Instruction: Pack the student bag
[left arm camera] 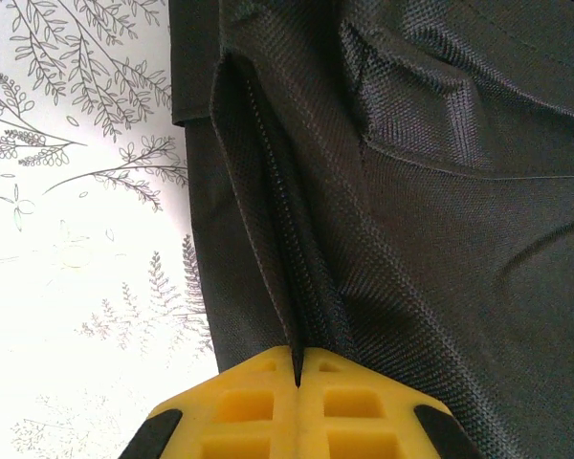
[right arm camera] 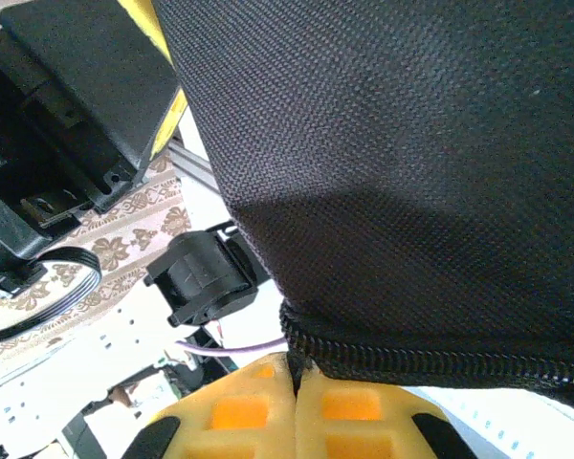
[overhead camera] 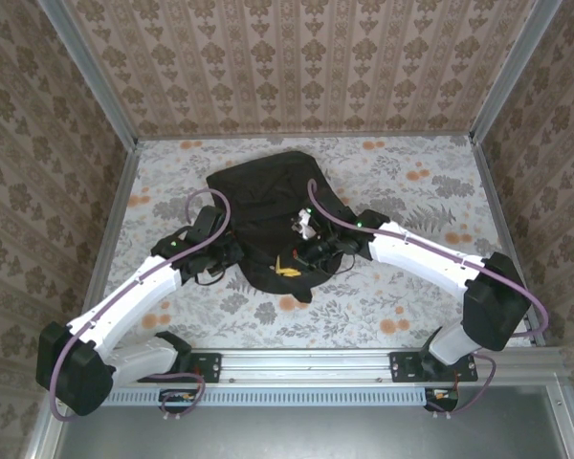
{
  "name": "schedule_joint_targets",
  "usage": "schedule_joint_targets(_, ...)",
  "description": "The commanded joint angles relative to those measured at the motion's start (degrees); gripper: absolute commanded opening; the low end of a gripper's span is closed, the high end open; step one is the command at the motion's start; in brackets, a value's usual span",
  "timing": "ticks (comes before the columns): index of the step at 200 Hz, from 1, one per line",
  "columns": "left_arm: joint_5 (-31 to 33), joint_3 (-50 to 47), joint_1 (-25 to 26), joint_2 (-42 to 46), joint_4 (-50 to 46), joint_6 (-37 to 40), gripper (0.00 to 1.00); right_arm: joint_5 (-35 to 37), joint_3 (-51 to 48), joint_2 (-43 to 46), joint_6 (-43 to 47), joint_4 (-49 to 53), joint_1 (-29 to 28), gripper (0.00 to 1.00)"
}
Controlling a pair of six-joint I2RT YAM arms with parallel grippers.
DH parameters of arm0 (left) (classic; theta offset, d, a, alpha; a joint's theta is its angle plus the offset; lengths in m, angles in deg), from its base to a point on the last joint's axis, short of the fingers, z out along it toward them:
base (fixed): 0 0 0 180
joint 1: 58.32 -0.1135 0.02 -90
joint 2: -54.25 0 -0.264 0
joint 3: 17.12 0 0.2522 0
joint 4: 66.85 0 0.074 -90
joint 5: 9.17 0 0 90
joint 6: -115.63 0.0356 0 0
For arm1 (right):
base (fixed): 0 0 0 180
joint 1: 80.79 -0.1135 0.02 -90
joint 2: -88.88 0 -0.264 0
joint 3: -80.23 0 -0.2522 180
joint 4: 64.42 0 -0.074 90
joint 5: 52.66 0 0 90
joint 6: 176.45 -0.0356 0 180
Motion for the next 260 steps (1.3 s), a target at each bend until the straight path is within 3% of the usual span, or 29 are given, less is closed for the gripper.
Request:
schedule_joint_targets(1,6.3,-1.0,-0.8,1.3,-1.6,3.4,0.00,-3.3,2.4,-0.3,-2.1,5.5,2.1,0.00)
schedule_joint_targets(50,6.8,-1.7,-1.0,3.1,-1.4,6.1,0.00,-5.1,1.2,-2.9,-3.1,4.5,3.5,0.00)
schedule_joint_targets(130,8.6,-1.2,-3.7,3.8,-3.9,9.0,0.00,-7.7,-2.2,0.1,-2.4,4.6,6.4,0.00)
schedule_joint_targets(208,0.3,5.4,-8.8,-0.7,-6.3,16.0,0.00,-8.2,4.6,-2.9,-2.2,3.2,-2.3,0.00)
schedule_joint_targets(231,-3.0,5.9,-13.6,-1.2,-7.7,18.3,0.00,-6.7,6.2,-3.4,1.1,9.3,-1.6,0.00)
schedule_joint_targets(260,-1.8,7.5,-14.9,-1.0,-10.1,22.2,0.00,-7.0,3.3,-1.8,1.4,8.8,1.2,0.00)
